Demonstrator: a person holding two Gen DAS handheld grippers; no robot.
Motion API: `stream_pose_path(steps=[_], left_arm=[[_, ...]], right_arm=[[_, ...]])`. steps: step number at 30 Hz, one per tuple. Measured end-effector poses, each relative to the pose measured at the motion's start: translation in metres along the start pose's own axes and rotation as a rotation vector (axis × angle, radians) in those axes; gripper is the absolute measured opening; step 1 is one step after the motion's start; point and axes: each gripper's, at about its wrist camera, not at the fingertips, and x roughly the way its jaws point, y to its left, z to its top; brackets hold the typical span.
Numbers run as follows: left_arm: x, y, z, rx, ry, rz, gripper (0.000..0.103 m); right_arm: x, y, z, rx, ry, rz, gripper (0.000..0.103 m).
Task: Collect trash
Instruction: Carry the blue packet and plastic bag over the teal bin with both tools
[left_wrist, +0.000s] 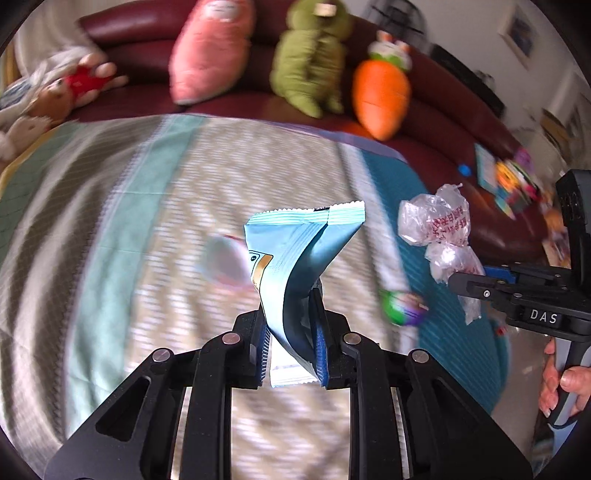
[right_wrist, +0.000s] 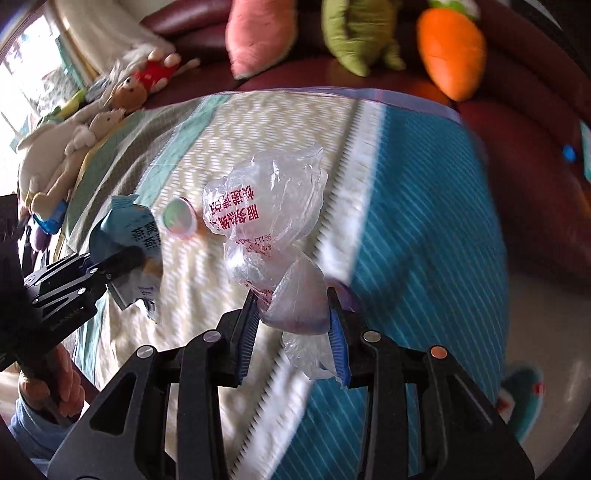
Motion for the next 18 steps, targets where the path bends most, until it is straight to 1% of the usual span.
stream_pose_path(steps=[3, 8, 9, 14, 18], left_arm=[[0.004, -0.044, -0.011, 0.060, 0.017, -0.062, 0.021], [0.011, -0.118, -0.033, 0.162, 0.054, -0.161, 0.021], [0.013, -0.139, -0.039, 0.198, 0.063, -0.183, 0.021], [0.023, -0.210, -0.059, 0.313, 0.106, -0.246, 0.021], [0.033, -0.268, -0.075, 0.411, 0.140, -0.271, 0.021]], right_arm=[[-0.020, -0.035, -0.031, 0.069, -0.018, -0.012, 0.034], [-0.057, -0.100, -0.092, 0.192, -0.067, -0.074, 0.034], [-0.061, -0.108, -0.100, 0.205, -0.076, -0.086, 0.034], [-0.095, -0.165, -0.158, 0.316, -0.132, -0.135, 0.035], [-0.115, -0.200, -0.194, 0.390, -0.168, -0.148, 0.035]])
